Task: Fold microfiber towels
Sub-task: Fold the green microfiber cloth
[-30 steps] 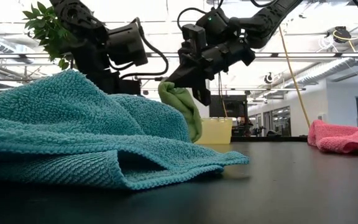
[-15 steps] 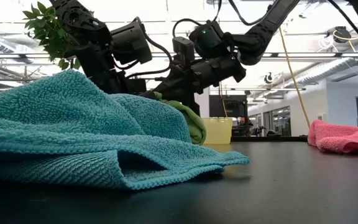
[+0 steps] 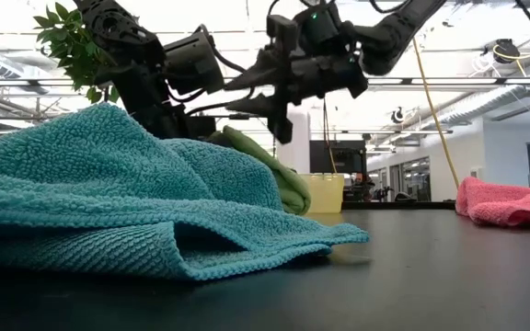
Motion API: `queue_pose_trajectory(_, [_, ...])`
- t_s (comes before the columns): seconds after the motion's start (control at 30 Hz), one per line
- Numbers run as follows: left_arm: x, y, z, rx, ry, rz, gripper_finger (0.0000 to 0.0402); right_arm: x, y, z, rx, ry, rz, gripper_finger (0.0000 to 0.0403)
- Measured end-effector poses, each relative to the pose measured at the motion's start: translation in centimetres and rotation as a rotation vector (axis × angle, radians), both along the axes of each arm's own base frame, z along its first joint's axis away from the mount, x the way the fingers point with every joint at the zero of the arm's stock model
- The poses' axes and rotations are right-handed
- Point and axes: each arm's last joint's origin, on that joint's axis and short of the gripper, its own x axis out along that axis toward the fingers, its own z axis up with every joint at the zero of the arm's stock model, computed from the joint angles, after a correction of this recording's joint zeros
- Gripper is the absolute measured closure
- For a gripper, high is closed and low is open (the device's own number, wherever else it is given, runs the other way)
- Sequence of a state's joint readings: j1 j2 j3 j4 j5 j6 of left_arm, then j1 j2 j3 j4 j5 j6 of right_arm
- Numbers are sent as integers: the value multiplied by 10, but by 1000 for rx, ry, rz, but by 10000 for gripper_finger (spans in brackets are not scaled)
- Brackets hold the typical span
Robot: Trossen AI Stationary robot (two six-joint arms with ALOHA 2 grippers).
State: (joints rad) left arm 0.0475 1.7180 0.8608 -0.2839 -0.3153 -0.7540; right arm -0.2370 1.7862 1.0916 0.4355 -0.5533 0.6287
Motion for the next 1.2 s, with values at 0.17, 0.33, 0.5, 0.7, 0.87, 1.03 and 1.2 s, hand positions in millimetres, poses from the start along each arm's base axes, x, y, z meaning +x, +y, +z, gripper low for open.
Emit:
queue_pose_trajectory(0.17, [-1, 0, -1, 0, 8, 0, 220, -16, 2, 3, -35, 152, 26, 282])
queue_pose_trajectory(0.33, [0, 0, -1, 0, 7, 0, 220, -19, 9, -13, -60, 272, 47, 286])
queue_pose_trajectory(0.5, [0, 0, -1, 1, 6, -4, 220, -13, 9, -28, -62, 284, 49, 286])
queue_pose_trajectory(0.7, [-10, -1, 19, 1, 10, -19, 220, -8, 7, -48, -58, 322, 53, 287])
queue_pose_trajectory(0.87, [-31, -3, 51, 7, 2, -20, 220, -3, 6, -57, -58, 307, 50, 287])
queue_pose_trajectory(1.03, [-40, -1, 75, 74, -81, 15, 220, -1, 6, -65, -55, 316, 50, 287])
queue_pose_trajectory(1.2, [-30, -1, 77, 82, -173, 0, 220, 0, 4, -65, -96, 313, 5, 287])
